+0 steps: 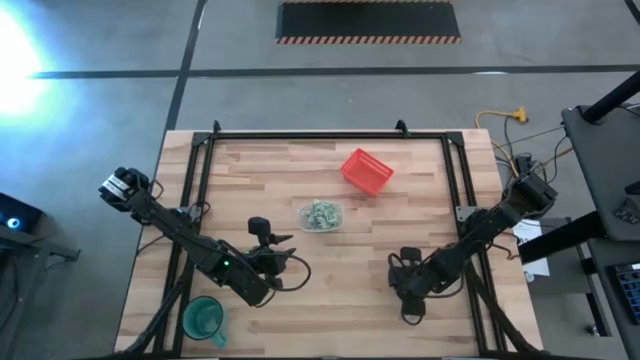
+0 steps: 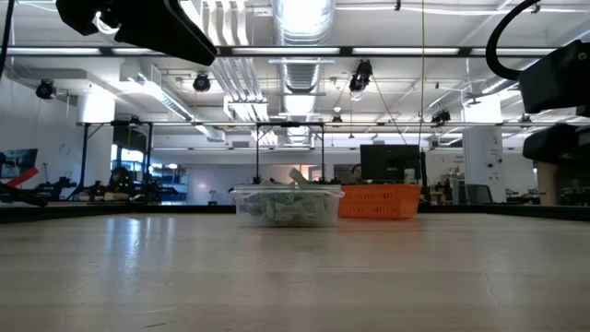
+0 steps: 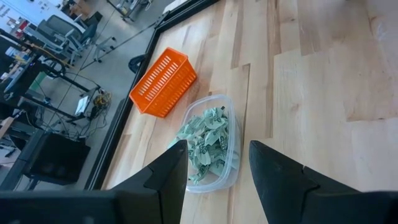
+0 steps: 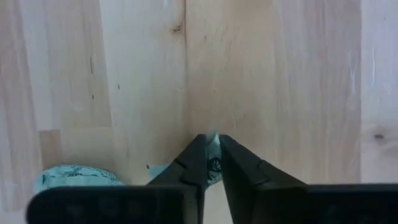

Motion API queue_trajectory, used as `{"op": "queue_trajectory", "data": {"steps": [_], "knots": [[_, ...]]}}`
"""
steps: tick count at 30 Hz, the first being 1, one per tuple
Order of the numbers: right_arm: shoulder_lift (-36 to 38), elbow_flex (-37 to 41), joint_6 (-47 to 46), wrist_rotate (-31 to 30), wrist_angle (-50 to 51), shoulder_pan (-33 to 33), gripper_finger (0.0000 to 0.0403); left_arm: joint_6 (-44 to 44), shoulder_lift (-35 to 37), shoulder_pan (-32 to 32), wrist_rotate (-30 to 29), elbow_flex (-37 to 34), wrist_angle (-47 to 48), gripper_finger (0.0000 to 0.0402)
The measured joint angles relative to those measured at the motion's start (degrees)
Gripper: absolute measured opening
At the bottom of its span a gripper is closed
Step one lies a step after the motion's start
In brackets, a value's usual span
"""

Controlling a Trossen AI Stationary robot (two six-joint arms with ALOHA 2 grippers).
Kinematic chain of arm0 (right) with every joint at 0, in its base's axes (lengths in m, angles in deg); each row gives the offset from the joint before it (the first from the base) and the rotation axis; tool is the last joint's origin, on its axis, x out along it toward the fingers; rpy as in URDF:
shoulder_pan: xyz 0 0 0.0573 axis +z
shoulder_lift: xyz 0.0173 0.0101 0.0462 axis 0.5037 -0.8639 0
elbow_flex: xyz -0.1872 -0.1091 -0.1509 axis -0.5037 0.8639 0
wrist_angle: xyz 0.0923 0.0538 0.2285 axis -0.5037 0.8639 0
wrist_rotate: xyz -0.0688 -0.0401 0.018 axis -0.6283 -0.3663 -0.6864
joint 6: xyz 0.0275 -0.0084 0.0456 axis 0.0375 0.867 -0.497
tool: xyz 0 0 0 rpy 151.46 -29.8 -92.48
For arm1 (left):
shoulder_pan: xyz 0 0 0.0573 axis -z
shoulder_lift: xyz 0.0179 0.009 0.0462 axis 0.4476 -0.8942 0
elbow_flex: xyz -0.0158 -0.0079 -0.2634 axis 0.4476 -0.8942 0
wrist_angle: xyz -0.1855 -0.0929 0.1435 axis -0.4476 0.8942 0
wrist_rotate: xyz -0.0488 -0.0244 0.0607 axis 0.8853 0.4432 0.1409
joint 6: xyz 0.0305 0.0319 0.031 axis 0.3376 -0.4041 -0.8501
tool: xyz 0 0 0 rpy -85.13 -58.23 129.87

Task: Pick and place items into bin
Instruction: Put the stevia packet into the transparent bin

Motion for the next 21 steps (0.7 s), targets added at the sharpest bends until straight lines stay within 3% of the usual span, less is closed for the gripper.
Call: {"op": "queue_trajectory", "data": {"steps": [4, 12, 21], "knots": [[0.2, 0.0, 1.8, 0.0, 0.1, 0.0, 0.0012, 0.0, 0.0, 0.0, 0.0, 0.0, 0.0, 0.0155], [1.5, 0.0, 5.2, -3.6, -0.1, -0.1, 0.0009, 0.0, 0.0, 0.0, 0.0, 0.0, -0.1, 0.0155], [4.8, -0.6, 18.4, -16.9, -5.6, -0.1, 0.0009, 0.0, 0.0, 0.0, 0.0, 0.0, -0.1, 0.0155]]}}
